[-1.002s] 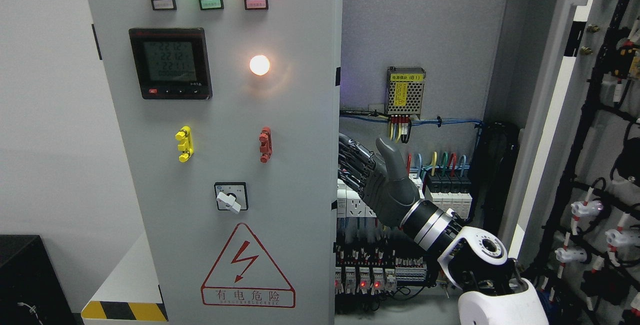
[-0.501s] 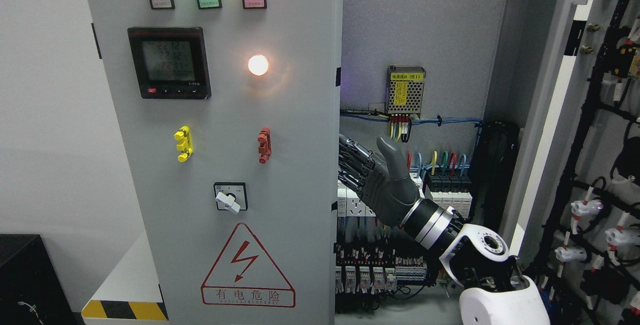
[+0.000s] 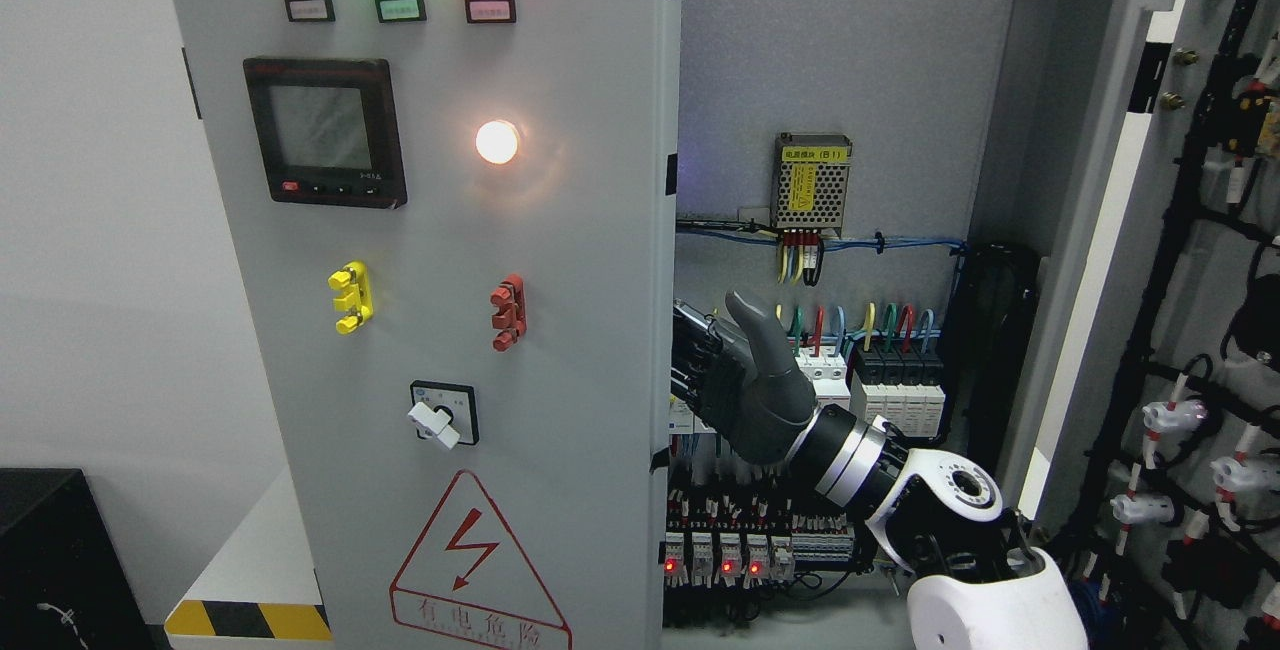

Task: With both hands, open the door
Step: 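Hook the right hand behind the closed door's edge and pull it outward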

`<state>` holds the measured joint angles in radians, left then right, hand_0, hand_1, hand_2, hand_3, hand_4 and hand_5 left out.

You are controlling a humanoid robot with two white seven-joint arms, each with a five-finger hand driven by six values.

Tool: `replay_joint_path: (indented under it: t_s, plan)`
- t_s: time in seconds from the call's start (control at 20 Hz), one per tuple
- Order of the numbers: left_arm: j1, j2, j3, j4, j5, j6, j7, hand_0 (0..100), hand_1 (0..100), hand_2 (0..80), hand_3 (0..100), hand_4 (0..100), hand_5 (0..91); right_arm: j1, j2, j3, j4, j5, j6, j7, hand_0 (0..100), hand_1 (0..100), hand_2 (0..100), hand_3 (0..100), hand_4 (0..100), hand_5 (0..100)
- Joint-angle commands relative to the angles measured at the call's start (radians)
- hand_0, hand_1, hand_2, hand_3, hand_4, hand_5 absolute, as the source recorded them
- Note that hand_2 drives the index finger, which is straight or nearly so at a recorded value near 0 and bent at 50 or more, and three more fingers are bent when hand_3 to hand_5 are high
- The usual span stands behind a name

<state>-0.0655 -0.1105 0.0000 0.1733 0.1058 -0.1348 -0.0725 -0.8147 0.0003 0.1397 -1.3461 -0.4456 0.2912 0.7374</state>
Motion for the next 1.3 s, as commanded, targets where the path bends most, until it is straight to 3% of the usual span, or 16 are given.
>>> replay_joint_path:
  t_s: [0.0, 0.25, 0.35, 0.5, 0.9, 1.25]
  plan:
    - [0.0, 0.0, 0.012, 0.0, 0.0, 0.0, -0.001, 0, 0, 0.0, 0, 0, 0.0, 0.008, 0.02, -0.014, -0.011, -0.002, -0.001, 0.002, 0, 0, 0, 0, 0, 0]
    - [0.0, 0.0, 0.012, 0.0, 0.0, 0.0, -0.001, 0, 0, 0.0, 0, 0, 0.0, 0.086, 0.012, 0.012, -0.131, -0.085, -0.001, 0.002, 0, 0, 0, 0, 0, 0]
    - [0.0, 0.0, 0.012, 0.0, 0.0, 0.0, -0.001, 0, 0, 0.0, 0, 0, 0.0, 0.126, -0.015, 0.066, -0.189, -0.122, 0.0, 0.002, 0, 0, 0, 0, 0, 0]
    - [0.0, 0.0, 0.012, 0.0, 0.0, 0.0, -0.001, 0, 0, 0.0, 0, 0, 0.0, 0.176, -0.022, 0.113, -0.249, -0.125, -0.001, 0.002, 0, 0, 0, 0, 0, 0]
    - [0.0, 0.0, 0.012, 0.0, 0.0, 0.0, -0.001, 0, 0, 0.0, 0, 0, 0.0, 0.224, -0.066, 0.244, -0.324, -0.125, -0.001, 0.002, 0, 0, 0, 0, 0, 0]
    - [0.0, 0.0, 0.012, 0.0, 0.0, 0.0, -0.001, 0, 0, 0.0, 0, 0, 0.0, 0.235, -0.074, 0.3, -0.364, -0.124, 0.002, 0.002, 0, 0, 0, 0, 0, 0]
